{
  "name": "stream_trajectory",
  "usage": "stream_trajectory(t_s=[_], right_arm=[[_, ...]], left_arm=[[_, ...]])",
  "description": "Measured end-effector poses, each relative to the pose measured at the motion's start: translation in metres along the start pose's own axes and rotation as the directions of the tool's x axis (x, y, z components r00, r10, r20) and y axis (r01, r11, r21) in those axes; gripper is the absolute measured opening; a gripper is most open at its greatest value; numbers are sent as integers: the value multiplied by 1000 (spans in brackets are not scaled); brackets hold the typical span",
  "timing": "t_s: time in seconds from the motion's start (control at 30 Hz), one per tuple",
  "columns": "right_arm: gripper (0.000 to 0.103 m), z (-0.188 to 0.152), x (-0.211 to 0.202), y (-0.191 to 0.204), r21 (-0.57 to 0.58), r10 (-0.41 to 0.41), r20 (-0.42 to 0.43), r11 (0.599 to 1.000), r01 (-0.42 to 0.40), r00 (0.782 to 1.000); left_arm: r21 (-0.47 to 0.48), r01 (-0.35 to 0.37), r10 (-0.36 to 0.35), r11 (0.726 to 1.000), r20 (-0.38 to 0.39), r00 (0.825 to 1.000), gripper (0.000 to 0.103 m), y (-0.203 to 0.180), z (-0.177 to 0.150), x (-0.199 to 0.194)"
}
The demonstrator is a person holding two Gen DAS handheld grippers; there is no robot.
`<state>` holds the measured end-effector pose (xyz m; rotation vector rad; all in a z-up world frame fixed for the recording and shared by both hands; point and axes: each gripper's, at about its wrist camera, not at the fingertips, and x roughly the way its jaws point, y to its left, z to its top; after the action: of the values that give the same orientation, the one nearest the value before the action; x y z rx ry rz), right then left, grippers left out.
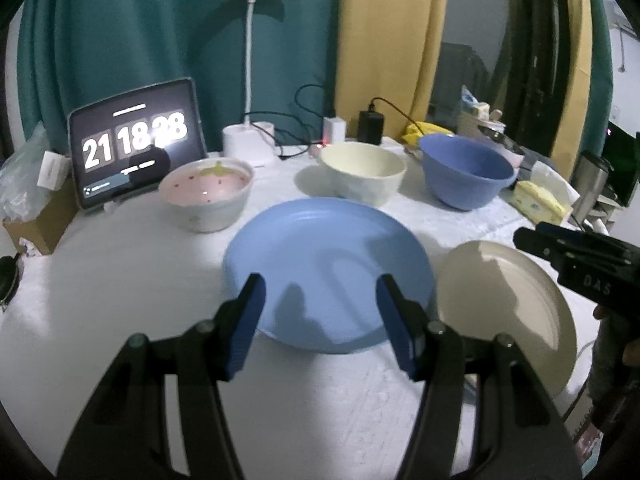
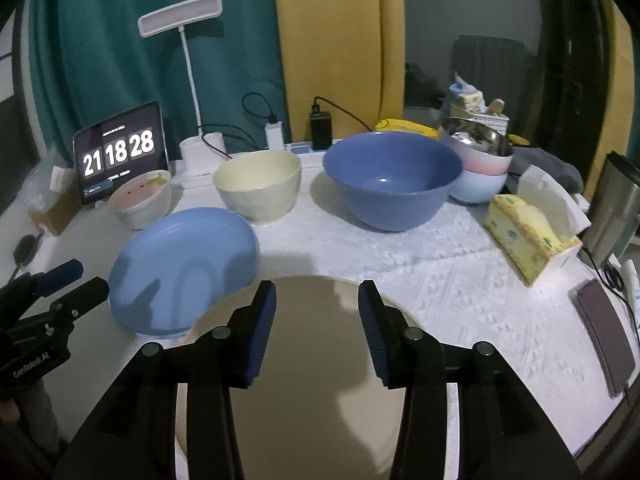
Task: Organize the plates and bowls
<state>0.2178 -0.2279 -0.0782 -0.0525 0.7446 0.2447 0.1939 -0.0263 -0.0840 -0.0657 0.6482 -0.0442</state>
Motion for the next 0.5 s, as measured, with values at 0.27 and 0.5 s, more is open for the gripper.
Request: stream_trajectory(t_s=[0.27, 0.5], right_arm=[[45, 8, 20, 18, -20, 30, -29, 999, -31, 999], [45, 16, 41, 29, -23, 61, -64, 998, -63, 996]], left_arm=[[-32, -34, 34, 999, -13, 999, 59, 24, 1, 11], [-60, -45, 43, 997, -32, 999, 59, 38, 2, 22]])
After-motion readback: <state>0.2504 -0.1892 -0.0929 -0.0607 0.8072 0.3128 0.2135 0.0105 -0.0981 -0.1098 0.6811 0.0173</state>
